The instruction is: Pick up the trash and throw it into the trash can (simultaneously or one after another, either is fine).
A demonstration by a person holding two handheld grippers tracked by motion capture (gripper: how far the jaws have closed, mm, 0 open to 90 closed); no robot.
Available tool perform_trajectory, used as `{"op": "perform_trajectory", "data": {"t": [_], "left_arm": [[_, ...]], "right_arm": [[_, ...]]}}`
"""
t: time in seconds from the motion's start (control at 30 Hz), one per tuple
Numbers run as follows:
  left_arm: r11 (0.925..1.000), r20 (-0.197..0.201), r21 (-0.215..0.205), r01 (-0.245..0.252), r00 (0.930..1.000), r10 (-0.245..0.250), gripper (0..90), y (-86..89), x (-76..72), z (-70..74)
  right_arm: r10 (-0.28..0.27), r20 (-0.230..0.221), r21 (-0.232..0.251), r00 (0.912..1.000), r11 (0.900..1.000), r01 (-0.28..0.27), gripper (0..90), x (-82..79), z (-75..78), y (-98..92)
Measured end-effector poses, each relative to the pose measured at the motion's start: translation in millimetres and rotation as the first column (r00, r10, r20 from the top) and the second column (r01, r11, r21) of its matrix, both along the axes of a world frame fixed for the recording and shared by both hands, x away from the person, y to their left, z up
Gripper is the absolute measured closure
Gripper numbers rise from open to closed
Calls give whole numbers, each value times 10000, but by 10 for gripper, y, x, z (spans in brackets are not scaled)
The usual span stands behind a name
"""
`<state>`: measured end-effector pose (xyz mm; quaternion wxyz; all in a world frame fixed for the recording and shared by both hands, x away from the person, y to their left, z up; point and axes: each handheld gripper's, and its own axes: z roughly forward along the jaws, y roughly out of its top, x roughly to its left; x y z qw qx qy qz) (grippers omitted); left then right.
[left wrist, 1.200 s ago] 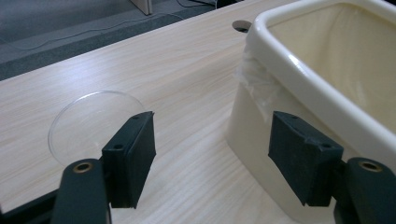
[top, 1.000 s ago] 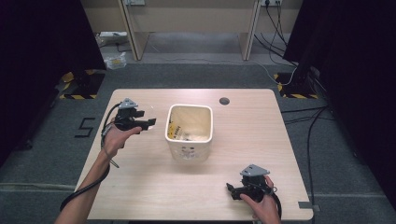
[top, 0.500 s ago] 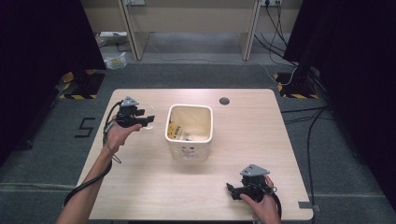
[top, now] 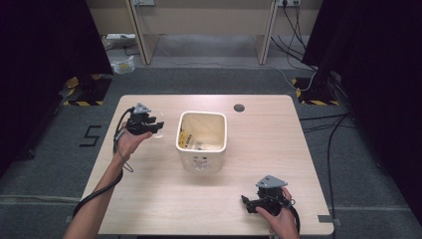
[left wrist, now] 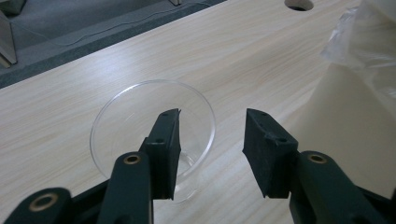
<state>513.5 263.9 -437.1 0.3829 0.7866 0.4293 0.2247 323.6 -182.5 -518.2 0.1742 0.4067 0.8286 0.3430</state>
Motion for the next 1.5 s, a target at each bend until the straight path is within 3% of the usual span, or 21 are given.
{"op": "perform_trajectory", "data": {"t": [0.27, 0.43, 0.5, 0.63, 0.73, 1.0, 1.5], "left_arm": [[9994, -100, 323, -128, 9999, 131, 592, -3, 87, -85], [9988, -180, 481, -113, 9998, 122, 689, -13, 99, -126], [9983, -152, 570, -105, 9998, 114, 796, -15, 89, -134], [9975, -105, 695, -131, 9998, 138, 815, -2, 61, -108], [9974, -78, 714, -110, 9999, 116, 831, 20, 22, -58], [9997, -99, 221, -37, 9999, 40, 848, 92, -94, 114], [9972, 166, -329, 671, 9976, -666, 850, 139, -409, 513]], "right_arm": [[2, -9, -9, 10000, 10000, -2, 67, 0, 1, 0], [-1, -1, 1, 10000, 10000, 1, 68, 0, 0, 0], [1, 0, 0, 10000, 10000, -1, 68, 0, 0, 0], [1, -14, -10, 10000, 10000, -1, 68, 0, 1, 0], [1, -12, -13, 10000, 10000, -1, 67, 0, 1, -1], [-1, -12, -12, 10000, 10000, 1, 67, 0, 1, 0], [1, 6, -10, 10000, 10000, -1, 67, 0, 0, 1]]}}
